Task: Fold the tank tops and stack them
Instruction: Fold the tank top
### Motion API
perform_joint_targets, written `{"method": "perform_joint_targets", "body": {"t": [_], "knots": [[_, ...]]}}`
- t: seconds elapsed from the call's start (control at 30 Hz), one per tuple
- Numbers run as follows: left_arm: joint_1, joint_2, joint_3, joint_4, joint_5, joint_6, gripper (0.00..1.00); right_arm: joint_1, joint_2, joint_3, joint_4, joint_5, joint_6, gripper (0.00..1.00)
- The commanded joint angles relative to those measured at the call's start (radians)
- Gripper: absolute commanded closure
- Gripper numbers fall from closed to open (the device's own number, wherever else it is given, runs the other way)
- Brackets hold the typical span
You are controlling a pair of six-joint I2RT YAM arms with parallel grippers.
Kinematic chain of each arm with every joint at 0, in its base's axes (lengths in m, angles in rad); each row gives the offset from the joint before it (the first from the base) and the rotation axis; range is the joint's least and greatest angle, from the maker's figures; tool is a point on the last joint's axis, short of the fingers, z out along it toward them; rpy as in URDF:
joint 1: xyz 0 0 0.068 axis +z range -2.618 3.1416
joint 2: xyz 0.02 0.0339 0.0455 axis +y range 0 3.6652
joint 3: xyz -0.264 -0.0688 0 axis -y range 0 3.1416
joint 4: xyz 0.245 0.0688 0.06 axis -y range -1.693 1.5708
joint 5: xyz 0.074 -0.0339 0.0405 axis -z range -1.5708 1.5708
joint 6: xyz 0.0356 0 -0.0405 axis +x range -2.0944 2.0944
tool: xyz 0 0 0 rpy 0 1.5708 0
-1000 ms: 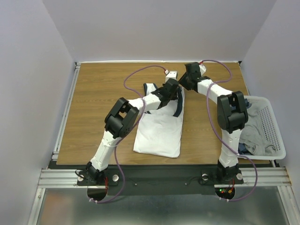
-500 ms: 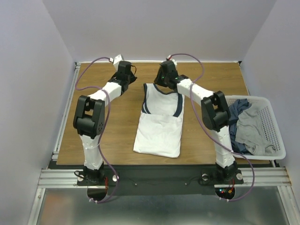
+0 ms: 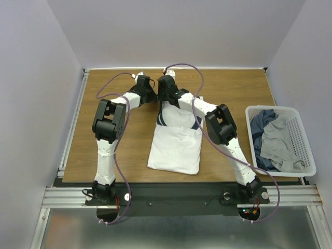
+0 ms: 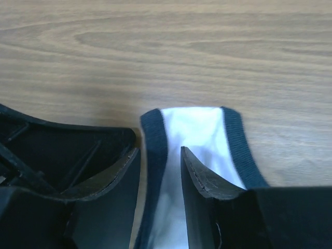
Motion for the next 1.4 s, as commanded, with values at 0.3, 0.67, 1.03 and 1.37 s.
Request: {"method": "perform_joint_targets", "body": {"t": [0.3, 0.67, 1.03, 1.37], "knots": [[-0.001, 0.052, 0.042, 0.178, 0.206, -0.042, 0.79, 0.014, 0.019, 0.11, 0.01, 0.154, -0.032, 0.69], [-0.012, 0.035, 0.026, 0.235, 0.232, -0.048, 0.78, -0.012, 0.015, 0.078, 0.011, 0.134, 0.027, 0.67], [-0.03, 0.02, -0.009, 0.266, 0.25, -0.054, 0.78, -0.041, 0.012, 0.064, 0.01, 0.095, 0.099, 0.5], [-0.041, 0.006, -0.038, 0.296, 0.275, -0.073, 0.78, -0.055, 0.027, 0.05, 0.01, 0.059, 0.152, 0.73]]}}
